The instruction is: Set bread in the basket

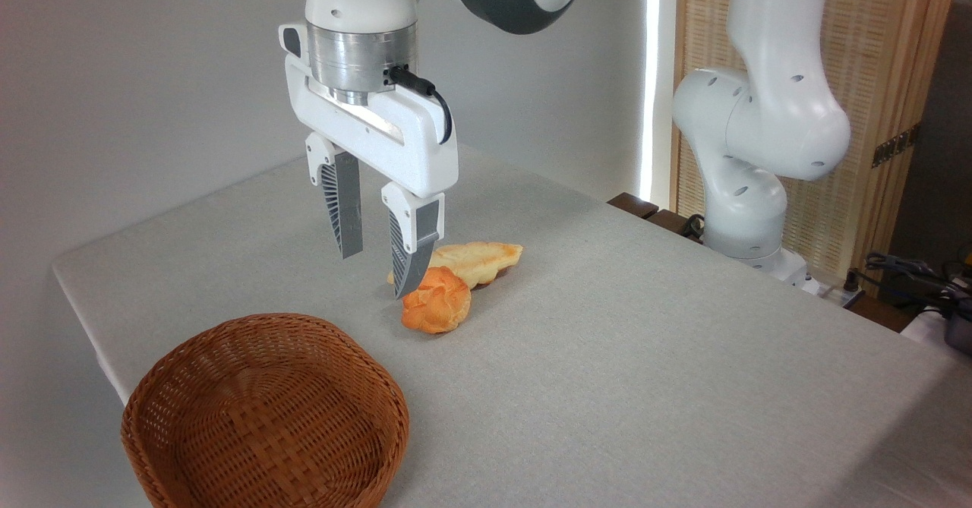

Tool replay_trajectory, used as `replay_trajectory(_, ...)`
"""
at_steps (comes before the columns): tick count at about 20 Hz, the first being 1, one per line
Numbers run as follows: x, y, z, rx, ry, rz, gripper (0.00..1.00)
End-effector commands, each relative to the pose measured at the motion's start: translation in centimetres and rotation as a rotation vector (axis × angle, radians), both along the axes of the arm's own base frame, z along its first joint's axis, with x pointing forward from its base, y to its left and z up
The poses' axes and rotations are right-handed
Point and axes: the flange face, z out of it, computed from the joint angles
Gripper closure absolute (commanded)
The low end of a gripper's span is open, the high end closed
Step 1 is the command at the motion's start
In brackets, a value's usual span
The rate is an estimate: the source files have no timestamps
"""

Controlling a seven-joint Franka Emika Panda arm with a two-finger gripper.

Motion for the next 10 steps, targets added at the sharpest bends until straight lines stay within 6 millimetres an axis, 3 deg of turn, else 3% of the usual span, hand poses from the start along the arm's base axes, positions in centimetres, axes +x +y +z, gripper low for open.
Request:
replay_trajectory(1, 0.6, 0.1, 0.9, 0.010, -0.036, -0.115, 0.00)
replay_trajectory(10, 0.6, -0.6, 0.4, 0.011, 0.027, -0.088, 0.00)
